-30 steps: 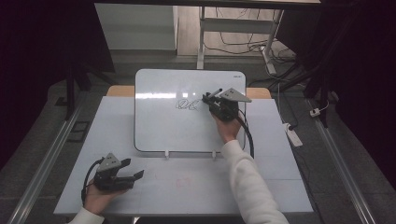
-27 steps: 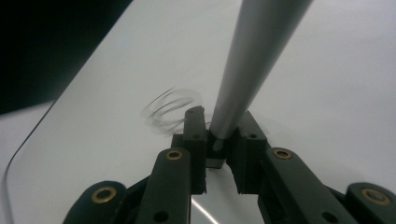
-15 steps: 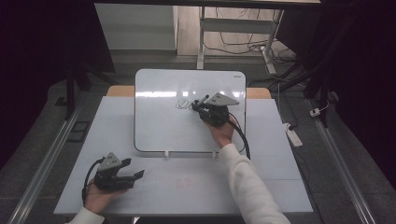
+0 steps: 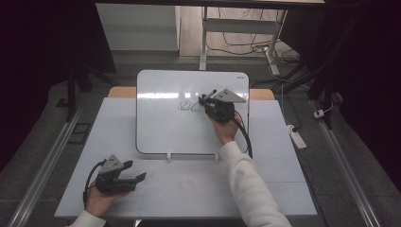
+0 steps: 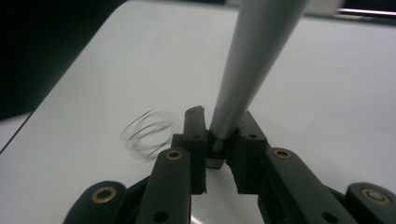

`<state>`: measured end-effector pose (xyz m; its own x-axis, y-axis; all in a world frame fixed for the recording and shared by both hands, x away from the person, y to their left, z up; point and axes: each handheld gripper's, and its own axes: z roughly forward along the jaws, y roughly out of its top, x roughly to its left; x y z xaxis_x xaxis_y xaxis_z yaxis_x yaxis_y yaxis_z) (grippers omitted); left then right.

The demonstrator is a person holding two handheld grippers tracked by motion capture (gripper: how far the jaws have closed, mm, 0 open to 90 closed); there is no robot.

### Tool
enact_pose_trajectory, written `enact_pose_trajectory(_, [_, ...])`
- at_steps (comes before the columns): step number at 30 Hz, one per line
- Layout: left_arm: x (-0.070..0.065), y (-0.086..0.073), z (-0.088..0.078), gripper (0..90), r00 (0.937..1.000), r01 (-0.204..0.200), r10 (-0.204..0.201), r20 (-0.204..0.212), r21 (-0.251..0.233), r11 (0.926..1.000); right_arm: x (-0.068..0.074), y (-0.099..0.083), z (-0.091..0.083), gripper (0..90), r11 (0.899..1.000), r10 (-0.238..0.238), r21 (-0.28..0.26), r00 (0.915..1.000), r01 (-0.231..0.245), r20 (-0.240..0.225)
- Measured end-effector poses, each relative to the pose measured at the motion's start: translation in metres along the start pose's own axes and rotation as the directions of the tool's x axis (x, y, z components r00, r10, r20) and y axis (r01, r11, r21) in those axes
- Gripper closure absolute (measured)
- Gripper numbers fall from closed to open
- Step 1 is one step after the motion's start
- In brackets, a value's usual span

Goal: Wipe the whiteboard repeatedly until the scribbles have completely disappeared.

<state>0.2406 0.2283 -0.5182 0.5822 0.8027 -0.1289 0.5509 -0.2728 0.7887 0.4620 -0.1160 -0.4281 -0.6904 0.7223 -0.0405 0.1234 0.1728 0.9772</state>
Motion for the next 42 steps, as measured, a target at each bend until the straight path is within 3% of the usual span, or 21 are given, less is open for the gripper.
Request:
enact_pose_trajectory(2, [0.000,0.000,0.000,26.9,1.0000,-0.002,0.002,0.001,0.001,1.0000,0.004,-0.001,0.001,78.1,1.000,-0.013,0.002,0.9999,0.013,0.000])
enact_pose_trajectory(5, [0.002,0.000,0.002,26.9,1.0000,0.000,0.000,0.001,0.008,1.0000,0.020,-0.005,0.006,78.1,0.994,-0.089,0.055,0.9906,0.095,-0.104])
enact_pose_trajectory(6, [0.002,0.000,0.002,26.9,1.0000,0.001,-0.001,0.001,0.008,1.0000,0.023,-0.006,0.006,78.2,0.990,-0.117,0.064,0.9875,0.124,-0.106])
enact_pose_trajectory(7, [0.002,0.000,0.001,27.0,1.0000,0.001,-0.001,0.002,0.005,1.0000,0.022,-0.005,0.007,78.1,0.990,-0.117,0.066,0.9876,0.124,-0.105])
enact_pose_trajectory(10, [0.000,0.000,0.000,27.0,1.0000,-0.002,0.002,-0.001,0.000,1.0000,0.007,0.001,0.004,78.2,0.999,-0.036,0.019,0.9990,0.037,-0.026])
enact_pose_trajectory(12, [0.001,0.000,0.000,27.0,1.0000,0.000,0.000,-0.002,0.001,1.0000,0.005,0.002,0.005,78.2,1.000,-0.014,0.015,0.9996,0.014,-0.024])
enact_pose_trajectory(14, [0.002,0.000,0.001,27.0,1.0000,0.000,0.000,0.000,0.005,1.0000,0.017,-0.001,0.009,78.1,0.998,-0.049,0.043,0.9953,0.052,-0.084])
enact_pose_trajectory(16, [0.002,0.000,0.002,27.0,1.0000,-0.001,0.001,0.000,0.007,1.0000,0.029,-0.005,0.013,78.2,0.990,-0.108,0.080,0.9843,0.120,-0.140])
enact_pose_trajectory(18, [0.001,0.000,0.000,27.0,1.0000,-0.003,0.003,-0.001,0.003,1.0000,0.029,-0.003,0.014,78.2,0.988,-0.115,0.085,0.9837,0.128,-0.138])
enact_pose_trajectory(21, [0.001,-0.001,-0.001,27.0,1.0000,0.001,-0.001,-0.004,-0.003,1.0000,0.012,0.003,0.009,78.2,0.997,-0.062,0.038,0.9972,0.063,-0.041])
enact_pose_trajectory(22, [0.002,-0.001,-0.001,27.0,1.0000,0.001,-0.001,-0.004,-0.002,1.0000,0.009,0.004,0.007,78.2,0.999,-0.041,0.029,0.9986,0.042,-0.033])
enact_pose_trajectory(24, [0.002,0.000,0.000,27.0,1.0000,0.000,0.000,-0.003,0.002,1.0000,0.013,0.002,0.008,78.2,0.998,-0.048,0.038,0.9977,0.050,-0.047])
enact_pose_trajectory(26, [0.002,0.000,0.001,27.0,1.0000,0.001,-0.001,-0.001,0.005,1.0000,0.025,-0.003,0.011,78.2,0.992,-0.095,0.075,0.9881,0.104,-0.121])
enact_pose_trajectory(28, [0.002,0.000,0.001,27.0,1.0000,-0.002,0.002,-0.002,0.006,1.0000,0.034,-0.005,0.013,78.2,0.981,-0.157,0.093,0.9780,0.171,-0.137])
enact_pose_trajectory(29, [0.002,0.000,0.001,27.0,1.0000,-0.004,0.004,-0.002,0.006,1.0000,0.032,-0.003,0.014,78.2,0.981,-0.157,0.095,0.9784,0.170,-0.135])
enact_pose_trajectory(32, [0.001,0.000,0.000,27.0,1.0000,-0.003,0.003,-0.004,0.002,1.0000,0.020,0.006,0.013,78.2,0.994,-0.089,0.052,0.9952,0.091,-0.040])
enact_pose_trajectory(34, [0.001,0.000,0.000,27.0,1.0000,-0.003,0.003,-0.003,0.002,1.0000,0.021,0.008,0.017,78.1,0.996,-0.069,0.053,0.9967,0.071,-0.043])
enact_pose_trajectory(35, [0.002,0.000,0.000,27.0,1.0000,-0.002,0.002,-0.002,0.003,1.0000,0.026,0.006,0.019,78.2,0.994,-0.082,0.062,0.9940,0.086,-0.074])
enact_pose_trajectory(38, [0.003,0.000,0.001,27.0,1.0000,0.001,-0.001,-0.003,0.004,1.0000,0.045,0.000,0.025,78.2,0.980,-0.155,0.103,0.9753,0.173,-0.157])
enact_pose_trajectory(40, [0.002,-0.001,0.000,27.0,1.0000,-0.001,0.001,-0.001,0.003,1.0000,0.044,0.001,0.026,78.2,0.982,-0.147,0.099,0.9776,0.163,-0.151])
enact_pose_trajectory(42, [0.002,-0.001,-0.001,27.0,1.0000,-0.001,0.001,-0.002,-0.003,1.0000,0.035,0.006,0.024,78.2,0.989,-0.121,0.070,0.9893,0.127,-0.082])
